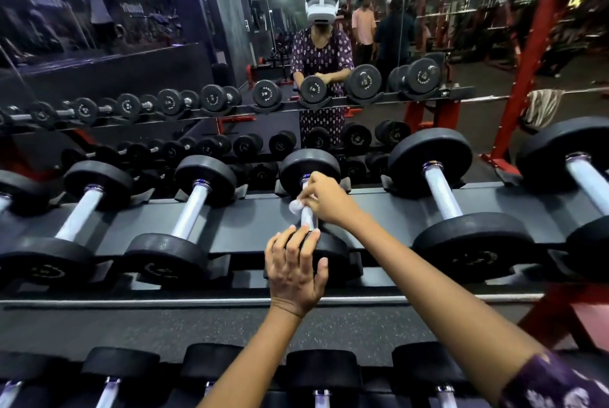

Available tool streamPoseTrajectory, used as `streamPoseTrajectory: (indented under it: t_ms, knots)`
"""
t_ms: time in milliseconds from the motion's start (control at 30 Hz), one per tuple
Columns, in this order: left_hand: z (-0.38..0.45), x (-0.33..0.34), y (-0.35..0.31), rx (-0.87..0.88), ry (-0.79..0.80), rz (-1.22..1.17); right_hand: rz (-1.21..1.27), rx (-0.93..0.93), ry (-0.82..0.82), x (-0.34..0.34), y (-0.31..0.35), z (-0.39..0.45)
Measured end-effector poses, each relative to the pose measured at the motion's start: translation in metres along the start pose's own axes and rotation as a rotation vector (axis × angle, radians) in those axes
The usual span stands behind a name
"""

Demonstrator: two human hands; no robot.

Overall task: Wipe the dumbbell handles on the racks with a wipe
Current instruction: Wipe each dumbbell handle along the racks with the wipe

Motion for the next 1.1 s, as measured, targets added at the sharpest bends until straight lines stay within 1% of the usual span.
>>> streamPoseTrajectory:
  t_ms: [67, 167, 233, 300, 400, 433, 533, 567, 600, 733, 833, 900, 967, 1033, 1100]
  knots:
    - [0.002, 0.000, 0.001, -0.006, 0.002, 0.010, -0.038, -0.028, 0.065, 0.000, 0.006, 0.002]
    - [0.002, -0.002, 0.000, -0.002, 0.014, 0.009, -0.151, -0.044, 0.095, -0.004, 0.009, 0.012]
    - [0.001, -0.003, 0.000, 0.000, 0.009, 0.011, -0.233, -0.136, 0.110, 0.000, 0.011, 0.006]
    - [0.001, -0.002, 0.000, 0.001, 0.009, 0.010, -0.198, -0.223, 0.110, 0.003, 0.006, -0.008]
    - [0.002, -0.001, 0.001, -0.009, 0.018, 0.024, -0.050, -0.197, 0.024, -0.001, -0.002, -0.016]
    - [0.002, -0.001, 0.001, -0.013, 0.019, 0.022, -0.048, -0.180, 0.008, 0.002, -0.002, -0.015]
    - [0.001, -0.002, 0.000, -0.010, 0.010, 0.018, -0.152, -0.161, 0.068, 0.012, 0.005, -0.009]
    - [0.002, -0.002, 0.000, -0.007, 0.011, 0.015, -0.157, -0.158, 0.054, 0.010, 0.004, -0.006]
    - [0.002, -0.002, 0.000, -0.005, 0.013, 0.010, -0.117, -0.139, 0.011, 0.006, -0.001, -0.003]
    - [0.002, -0.002, -0.001, -0.009, 0.014, 0.006, 0.213, -0.001, -0.299, -0.011, -0.016, -0.009]
    - [0.003, -0.003, -0.001, -0.007, 0.004, 0.014, 0.454, 0.245, -0.440, -0.008, -0.033, -0.016]
    - [0.002, -0.002, 0.000, -0.009, 0.000, 0.026, 0.672, 0.416, -0.462, 0.000, -0.045, -0.016]
    - [0.001, -0.001, 0.000, -0.011, 0.000, 0.028, 0.867, 0.541, -0.467, 0.006, -0.048, -0.019]
    - [0.001, 0.000, 0.000, -0.012, -0.005, 0.027, 1.022, 0.607, -0.456, 0.010, -0.050, -0.024]
    - [0.001, -0.001, 0.000, -0.013, -0.014, 0.027, 1.100, 0.606, -0.408, 0.013, -0.050, -0.028]
Point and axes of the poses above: each hand's wrist, its own z-axis towards the middle knuckle, its own x-axis out of the palm, y = z × x, the point moved 6 cm from there along z, towards the middle knuckle, and after that the axes turned 6 degrees about z, right-handed, at the moved point
